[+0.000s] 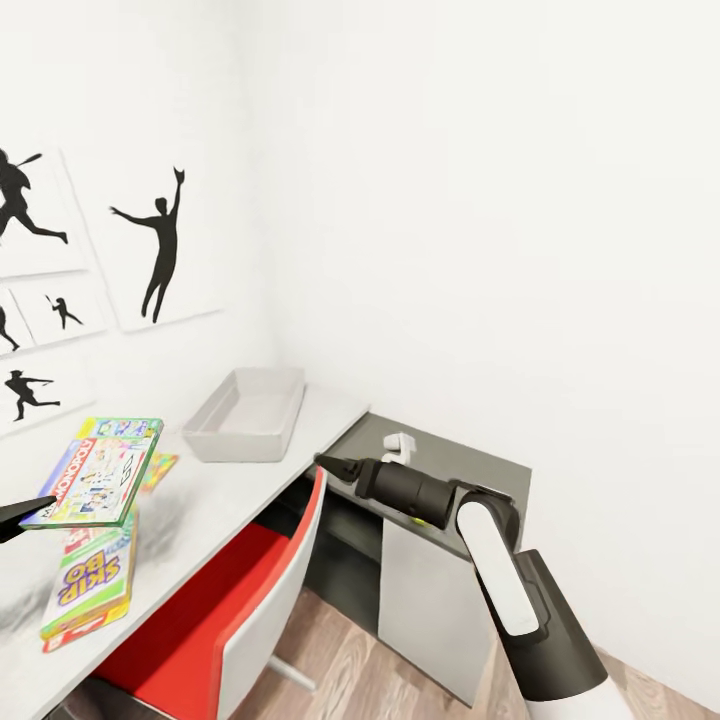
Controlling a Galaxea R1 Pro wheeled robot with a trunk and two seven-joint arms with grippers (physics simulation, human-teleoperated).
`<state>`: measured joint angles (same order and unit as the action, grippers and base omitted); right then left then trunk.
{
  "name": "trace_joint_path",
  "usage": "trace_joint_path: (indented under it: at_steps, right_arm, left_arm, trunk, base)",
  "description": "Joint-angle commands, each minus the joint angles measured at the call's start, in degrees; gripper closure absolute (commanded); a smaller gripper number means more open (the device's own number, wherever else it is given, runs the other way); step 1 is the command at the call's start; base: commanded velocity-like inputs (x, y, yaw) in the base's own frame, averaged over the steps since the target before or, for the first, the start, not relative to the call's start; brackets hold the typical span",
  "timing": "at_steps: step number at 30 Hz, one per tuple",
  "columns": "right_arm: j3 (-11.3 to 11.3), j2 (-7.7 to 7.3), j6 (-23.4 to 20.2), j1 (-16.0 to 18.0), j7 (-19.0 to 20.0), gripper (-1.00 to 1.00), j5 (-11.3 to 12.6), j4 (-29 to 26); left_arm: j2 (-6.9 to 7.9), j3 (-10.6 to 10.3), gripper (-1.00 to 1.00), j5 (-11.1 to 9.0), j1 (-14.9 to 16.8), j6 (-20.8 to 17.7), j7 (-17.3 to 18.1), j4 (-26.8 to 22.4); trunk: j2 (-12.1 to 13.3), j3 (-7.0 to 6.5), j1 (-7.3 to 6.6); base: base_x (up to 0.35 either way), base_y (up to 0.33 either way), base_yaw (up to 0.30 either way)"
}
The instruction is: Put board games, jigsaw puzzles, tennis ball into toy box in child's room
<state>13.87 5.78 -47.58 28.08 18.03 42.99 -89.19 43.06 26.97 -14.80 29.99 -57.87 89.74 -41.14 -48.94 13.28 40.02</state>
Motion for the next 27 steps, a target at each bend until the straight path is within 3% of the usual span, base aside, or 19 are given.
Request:
trace_joint_path:
  at_steps: [1, 11, 27]
  right_arm:
    - [-0.1, 0.03, -0.2, 0.0, 0.3, -1.0, -0.2, 0.0]
    - [-0.1, 0.03, -0.2, 0.0, 0.3, -1.0, -0.2, 0.0]
    - [-0.1, 0.03, -0.2, 0.0, 0.3, -1.0, -0.2, 0.0]
  left_arm:
    - [0.01, 0.0, 1.0, -0.1, 0.1, -0.6, 0.3, 0.0]
    - [0.01, 0.0, 1.0, -0.1, 0.1, -0.6, 0.3, 0.0]
    - [0.01, 0.0, 1.0, -0.1, 0.1, -0.6, 0.3, 0.0]
  trunk:
    - [-0.1, 0.03, 0.04]
    - [-0.1, -0.51, 0.04]
    - [-0.1, -0.6, 0.04]
  base:
    - [0.329, 0.0, 0.062]
    - [0.329, 0.0, -0.106]
    - [0.28, -0.018, -0.017]
